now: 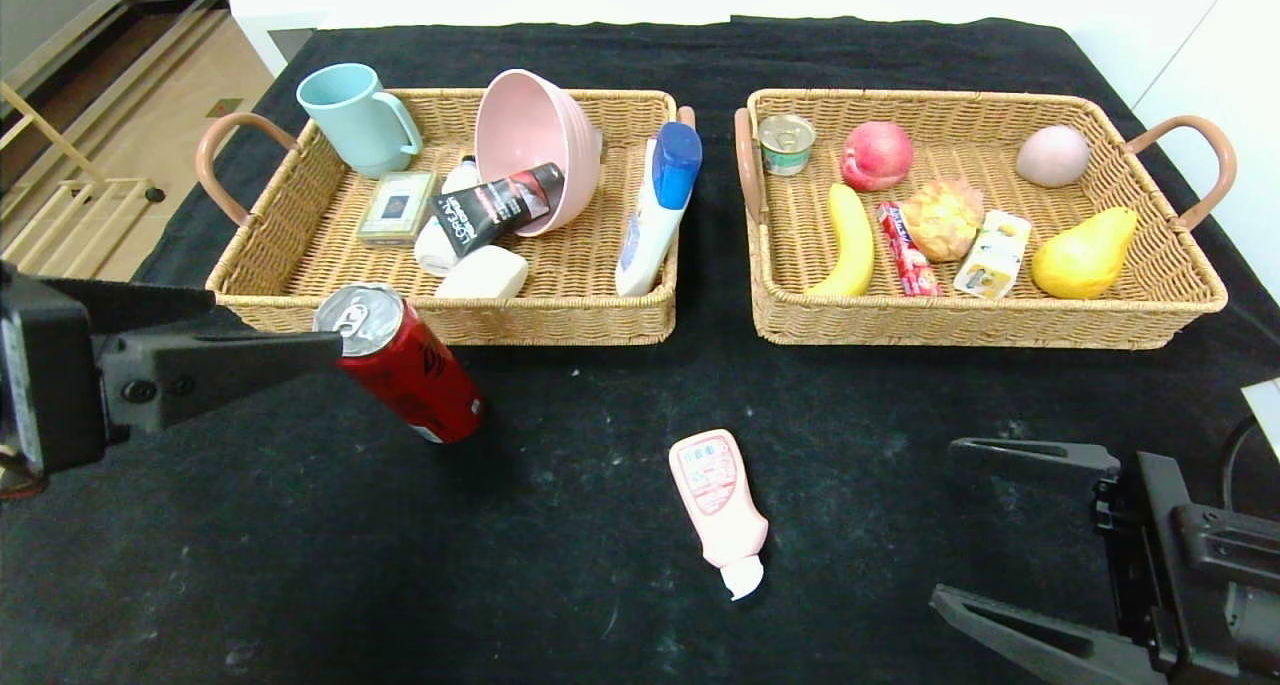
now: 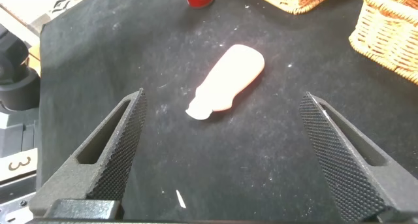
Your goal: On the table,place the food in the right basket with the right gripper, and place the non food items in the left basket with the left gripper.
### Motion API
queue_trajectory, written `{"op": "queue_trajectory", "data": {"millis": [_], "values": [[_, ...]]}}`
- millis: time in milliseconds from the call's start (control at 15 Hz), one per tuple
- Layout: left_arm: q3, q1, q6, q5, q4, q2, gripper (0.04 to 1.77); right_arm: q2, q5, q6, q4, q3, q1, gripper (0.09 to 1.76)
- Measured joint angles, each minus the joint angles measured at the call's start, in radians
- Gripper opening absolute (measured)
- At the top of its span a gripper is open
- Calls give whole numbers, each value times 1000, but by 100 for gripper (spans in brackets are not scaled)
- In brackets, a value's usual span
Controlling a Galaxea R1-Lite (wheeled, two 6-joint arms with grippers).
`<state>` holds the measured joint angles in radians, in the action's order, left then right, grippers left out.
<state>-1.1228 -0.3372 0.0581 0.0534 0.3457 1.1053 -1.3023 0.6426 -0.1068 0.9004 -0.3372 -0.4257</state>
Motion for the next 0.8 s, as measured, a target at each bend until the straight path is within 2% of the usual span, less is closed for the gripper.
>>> {"op": "queue_trajectory", "data": {"millis": [333,533,667,800], "values": [[181,-10,-7,-34,-25,-52,170,-6,0,-1,-2,2,-3,171],[311,-21,-6,-62,-187,-63,171,-8,0,-1,-1,4,-7,171],[410,-28,-4,-108,-355,-58,171,-12,0,-2,-1,4,-8,171],[470,-32,-2,-149,-443,-30,171,-15,0,-2,-1,4,-8,171]]}}
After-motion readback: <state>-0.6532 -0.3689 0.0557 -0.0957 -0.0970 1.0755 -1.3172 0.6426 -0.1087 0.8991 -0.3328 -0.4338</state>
